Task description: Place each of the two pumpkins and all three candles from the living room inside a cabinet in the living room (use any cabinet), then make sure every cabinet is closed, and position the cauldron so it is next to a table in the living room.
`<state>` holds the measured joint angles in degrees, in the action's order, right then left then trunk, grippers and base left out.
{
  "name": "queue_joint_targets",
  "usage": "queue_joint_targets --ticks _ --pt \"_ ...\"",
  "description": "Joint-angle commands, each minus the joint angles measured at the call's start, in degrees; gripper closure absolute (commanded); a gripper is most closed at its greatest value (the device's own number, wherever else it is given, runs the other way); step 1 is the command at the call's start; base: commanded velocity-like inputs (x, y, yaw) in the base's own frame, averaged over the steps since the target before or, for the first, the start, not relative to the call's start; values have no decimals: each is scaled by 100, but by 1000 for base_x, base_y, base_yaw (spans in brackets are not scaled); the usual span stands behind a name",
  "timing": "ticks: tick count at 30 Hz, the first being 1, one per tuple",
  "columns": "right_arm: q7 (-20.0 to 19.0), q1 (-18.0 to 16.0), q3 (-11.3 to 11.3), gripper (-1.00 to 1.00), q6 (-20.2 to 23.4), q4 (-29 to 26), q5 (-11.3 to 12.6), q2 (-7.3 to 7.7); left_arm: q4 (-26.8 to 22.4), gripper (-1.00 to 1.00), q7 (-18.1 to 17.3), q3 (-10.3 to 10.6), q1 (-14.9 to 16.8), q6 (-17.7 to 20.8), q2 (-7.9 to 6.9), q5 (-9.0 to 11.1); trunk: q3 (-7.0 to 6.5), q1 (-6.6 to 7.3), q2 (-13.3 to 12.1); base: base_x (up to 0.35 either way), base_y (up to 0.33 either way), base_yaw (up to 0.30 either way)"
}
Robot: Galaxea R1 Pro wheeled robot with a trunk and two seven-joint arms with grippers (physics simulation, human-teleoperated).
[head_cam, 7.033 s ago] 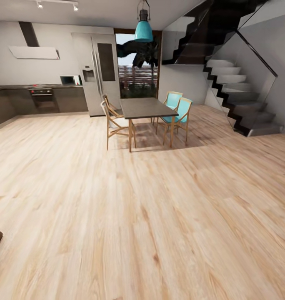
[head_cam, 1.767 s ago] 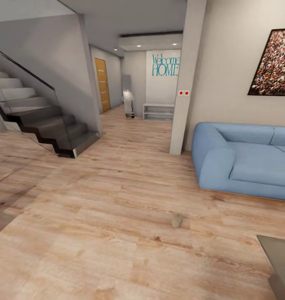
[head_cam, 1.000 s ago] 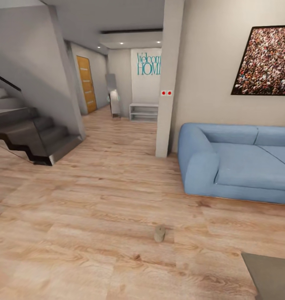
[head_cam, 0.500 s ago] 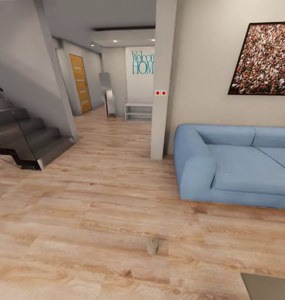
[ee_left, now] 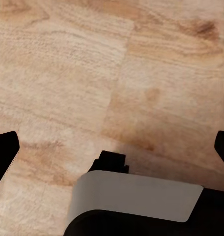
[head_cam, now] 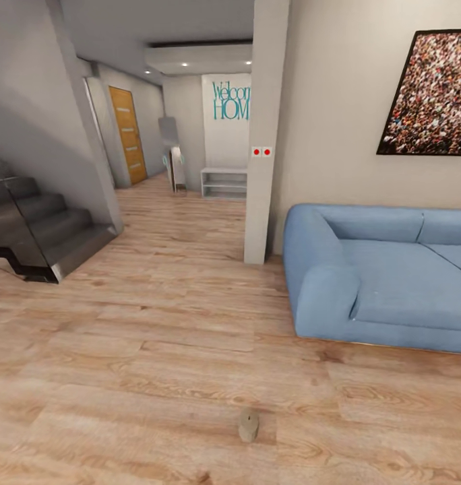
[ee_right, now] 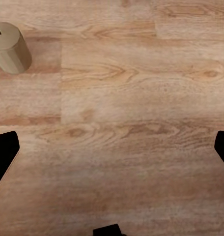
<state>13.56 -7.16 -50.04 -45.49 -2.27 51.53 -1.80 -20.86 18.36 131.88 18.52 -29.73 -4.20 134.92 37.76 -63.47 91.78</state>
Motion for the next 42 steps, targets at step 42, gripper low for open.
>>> queue_joint_targets --ticks 42 --pt "72 -28 -27 -100 20 -97 9 5 365 -100 41 -25 11 -57 -7 8 5 -3 3 299 121 0"
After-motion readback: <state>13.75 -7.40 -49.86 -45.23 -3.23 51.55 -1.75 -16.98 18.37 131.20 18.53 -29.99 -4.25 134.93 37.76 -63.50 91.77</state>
